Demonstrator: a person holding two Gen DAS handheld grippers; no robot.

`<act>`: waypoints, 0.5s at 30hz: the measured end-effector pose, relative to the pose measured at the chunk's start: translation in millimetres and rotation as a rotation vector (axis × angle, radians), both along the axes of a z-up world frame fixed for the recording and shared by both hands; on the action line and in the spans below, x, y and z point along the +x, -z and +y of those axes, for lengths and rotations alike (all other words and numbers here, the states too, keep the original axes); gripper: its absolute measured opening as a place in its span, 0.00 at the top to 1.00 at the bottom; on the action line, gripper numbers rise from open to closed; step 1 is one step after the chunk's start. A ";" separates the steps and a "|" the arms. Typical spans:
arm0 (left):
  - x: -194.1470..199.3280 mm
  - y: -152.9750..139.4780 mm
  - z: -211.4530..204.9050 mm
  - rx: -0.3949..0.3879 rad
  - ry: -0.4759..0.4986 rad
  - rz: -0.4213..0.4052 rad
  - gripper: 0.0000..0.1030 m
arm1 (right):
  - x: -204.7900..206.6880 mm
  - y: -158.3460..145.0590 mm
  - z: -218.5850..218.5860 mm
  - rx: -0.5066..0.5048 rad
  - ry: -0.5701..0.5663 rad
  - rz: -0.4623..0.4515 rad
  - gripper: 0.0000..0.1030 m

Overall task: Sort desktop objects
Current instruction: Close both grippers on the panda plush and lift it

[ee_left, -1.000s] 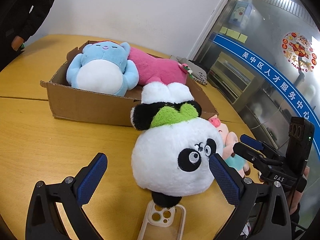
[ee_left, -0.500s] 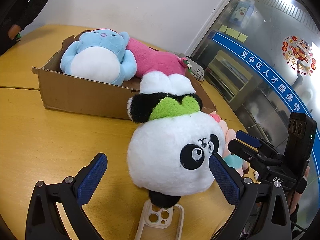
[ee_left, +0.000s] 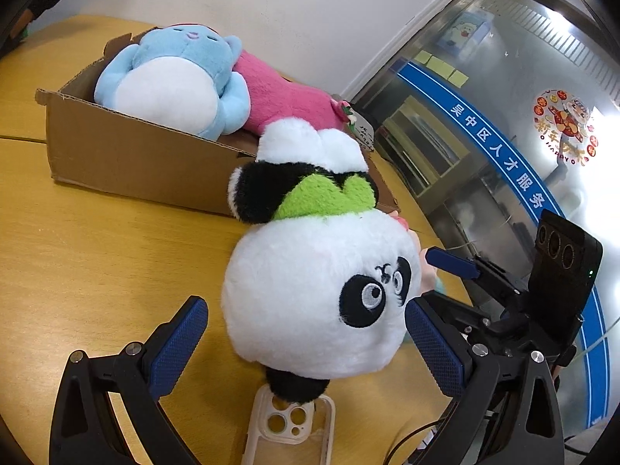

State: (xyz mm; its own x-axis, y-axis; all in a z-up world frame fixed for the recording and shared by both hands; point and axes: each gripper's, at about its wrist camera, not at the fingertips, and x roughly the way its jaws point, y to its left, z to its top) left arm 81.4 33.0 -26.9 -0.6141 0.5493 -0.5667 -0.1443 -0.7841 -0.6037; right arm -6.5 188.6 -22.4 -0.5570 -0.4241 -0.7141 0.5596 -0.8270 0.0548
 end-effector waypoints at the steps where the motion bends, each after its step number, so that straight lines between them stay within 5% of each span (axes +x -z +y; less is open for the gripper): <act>1: -1.1 1.4 -1.4 0.008 -0.003 -0.003 0.00 | -1.9 1.7 0.3 -0.005 -0.005 -0.009 0.21; 12: -16.2 12.0 4.6 0.012 0.047 -0.043 0.00 | -21.1 18.4 2.0 -0.060 -0.071 -0.103 0.24; 15: -20.7 14.2 6.6 0.015 0.068 -0.054 0.11 | -23.3 21.6 0.3 -0.095 -0.096 -0.130 0.31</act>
